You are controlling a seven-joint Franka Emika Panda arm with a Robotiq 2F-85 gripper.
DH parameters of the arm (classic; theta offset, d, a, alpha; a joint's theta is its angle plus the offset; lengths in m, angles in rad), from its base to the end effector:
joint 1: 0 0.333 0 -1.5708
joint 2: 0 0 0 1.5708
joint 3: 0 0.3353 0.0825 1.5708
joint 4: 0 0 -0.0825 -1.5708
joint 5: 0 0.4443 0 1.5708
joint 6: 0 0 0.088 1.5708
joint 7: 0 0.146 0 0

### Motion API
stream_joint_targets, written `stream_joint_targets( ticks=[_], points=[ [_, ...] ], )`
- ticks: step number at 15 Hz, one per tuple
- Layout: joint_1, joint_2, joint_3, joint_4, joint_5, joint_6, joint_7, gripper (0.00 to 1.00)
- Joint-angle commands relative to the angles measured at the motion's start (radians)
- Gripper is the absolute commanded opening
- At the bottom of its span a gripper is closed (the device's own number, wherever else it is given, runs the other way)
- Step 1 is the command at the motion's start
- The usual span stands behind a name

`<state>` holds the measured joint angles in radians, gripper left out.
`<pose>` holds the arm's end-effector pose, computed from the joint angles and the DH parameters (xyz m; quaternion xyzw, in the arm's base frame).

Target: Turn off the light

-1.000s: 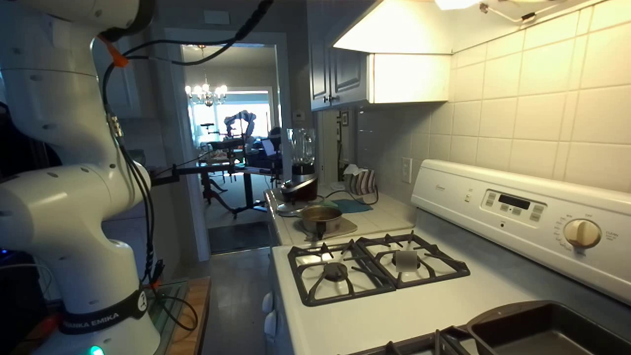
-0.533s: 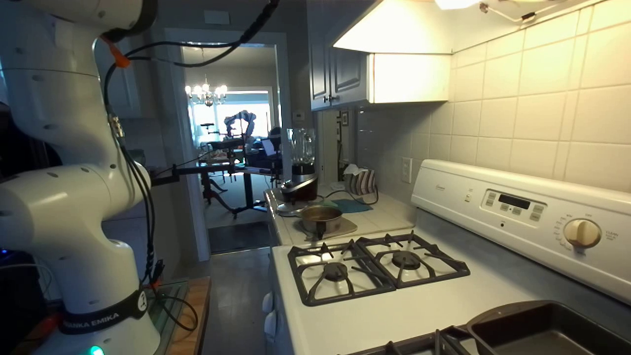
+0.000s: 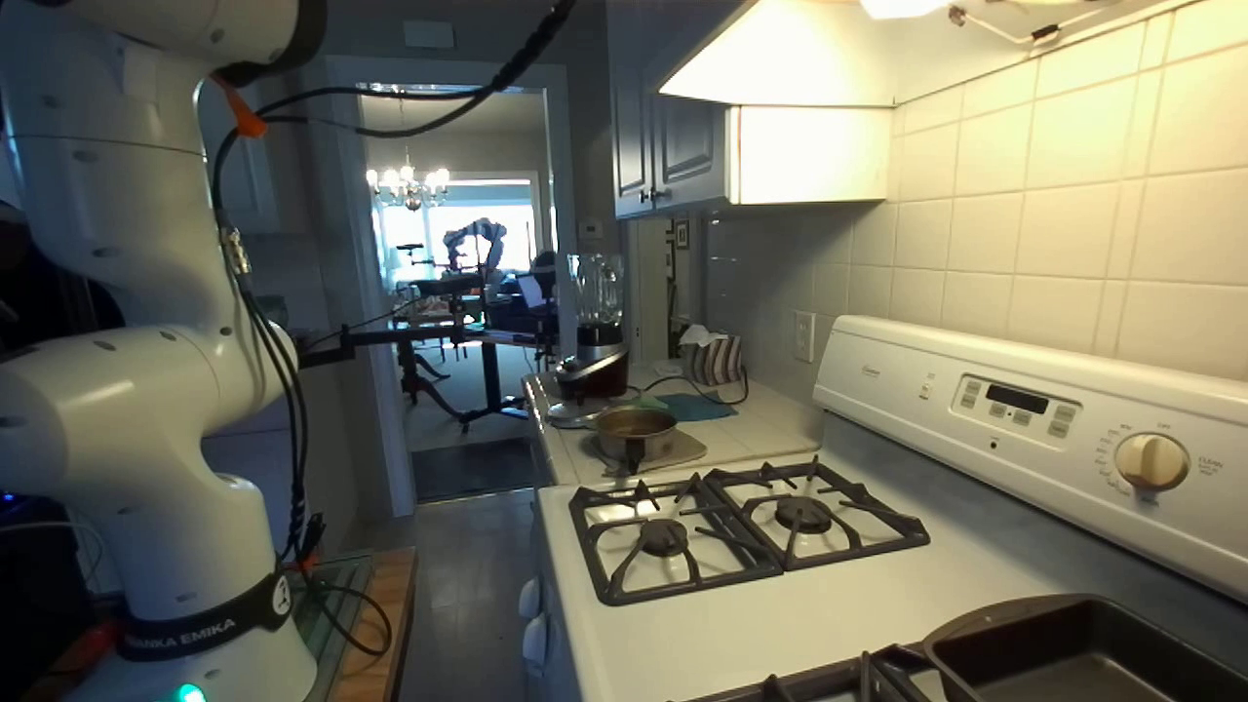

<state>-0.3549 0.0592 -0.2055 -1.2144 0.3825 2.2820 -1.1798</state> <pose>0.5829 -0.3344 0.8727 0.8304 0.2280 0.4446 0.2464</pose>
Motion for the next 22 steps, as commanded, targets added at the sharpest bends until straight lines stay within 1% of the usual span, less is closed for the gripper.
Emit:
stream_joint_targets(
  ticks=[1, 3, 4, 5, 12, 14, 19, 22],
  points=[
    [-0.004, 0.044, -0.003, 0.07, 0.017, -0.014, 0.029, 0.24],
    [-0.007, 0.054, -0.006, 0.086, 0.017, -0.014, 0.033, 0.11],
    [-0.009, 0.059, -0.007, 0.094, 0.017, -0.014, 0.035, 0.03],
    [-0.011, 0.064, -0.007, 0.102, 0.016, -0.015, 0.035, 0.01],
    [-0.015, 0.078, -0.013, 0.126, 0.015, -0.037, 0.035, 0.0],
    [-0.015, 0.078, -0.013, 0.129, 0.012, -0.043, 0.037, 0.27],
    [-0.014, 0.082, -0.014, 0.129, 0.011, -0.049, 0.045, 0.58],
    [-0.013, 0.094, -0.013, 0.133, 0.014, -0.024, 0.069, 0.81]
  ],
)
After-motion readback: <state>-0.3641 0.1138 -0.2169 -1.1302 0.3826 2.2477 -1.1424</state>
